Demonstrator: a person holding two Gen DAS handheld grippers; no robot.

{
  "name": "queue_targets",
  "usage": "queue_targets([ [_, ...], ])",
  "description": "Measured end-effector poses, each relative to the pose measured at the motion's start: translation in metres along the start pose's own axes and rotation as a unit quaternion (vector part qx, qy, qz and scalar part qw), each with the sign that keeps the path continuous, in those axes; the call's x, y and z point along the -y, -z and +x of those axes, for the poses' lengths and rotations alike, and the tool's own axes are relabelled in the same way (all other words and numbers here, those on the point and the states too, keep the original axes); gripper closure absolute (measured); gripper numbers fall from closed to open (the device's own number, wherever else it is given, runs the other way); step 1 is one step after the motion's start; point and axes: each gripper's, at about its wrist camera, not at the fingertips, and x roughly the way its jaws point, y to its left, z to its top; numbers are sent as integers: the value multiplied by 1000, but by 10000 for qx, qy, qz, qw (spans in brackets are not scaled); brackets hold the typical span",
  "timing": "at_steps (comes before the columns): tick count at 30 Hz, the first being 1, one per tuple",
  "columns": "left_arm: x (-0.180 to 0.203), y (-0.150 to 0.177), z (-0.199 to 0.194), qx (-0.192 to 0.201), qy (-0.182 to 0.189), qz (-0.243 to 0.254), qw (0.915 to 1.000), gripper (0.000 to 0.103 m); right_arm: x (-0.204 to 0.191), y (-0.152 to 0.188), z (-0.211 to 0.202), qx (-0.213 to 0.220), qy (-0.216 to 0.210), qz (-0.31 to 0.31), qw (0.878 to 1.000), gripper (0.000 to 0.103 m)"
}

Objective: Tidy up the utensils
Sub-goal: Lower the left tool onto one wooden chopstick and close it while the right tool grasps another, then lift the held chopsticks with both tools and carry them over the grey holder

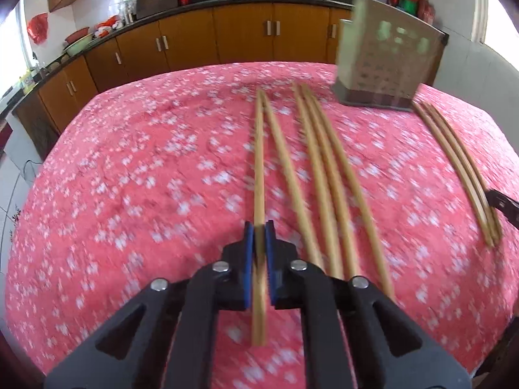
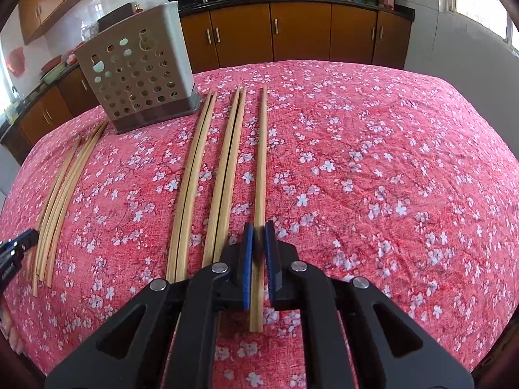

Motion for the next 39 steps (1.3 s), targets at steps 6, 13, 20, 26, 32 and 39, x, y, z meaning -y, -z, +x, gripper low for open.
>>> queue_targets([
  [6,-41,-30,23,0,-203,-314,9993,94,25,-22,15,94,337,198,9992,95],
  [13,-62,-33,24,116,103,-578,9982,90,40,-36,26,181,457,289,9984,95],
  [20,-57,-23,18,115,12,-465,9989,88,34,-27,19,193,508,195,9983,95],
  [26,-53,-22,14,127,-107,-351,9992,94,33,-25,11,261,484,176,9983,95],
  [32,-60,-45,-38,945,-70,-442,9945,95,29,-51,-46,1214,464,38,9915,95],
  [39,-75,-90,-98,1822,128,-779,9801,95,24,-90,-99,2063,323,25,9780,95],
])
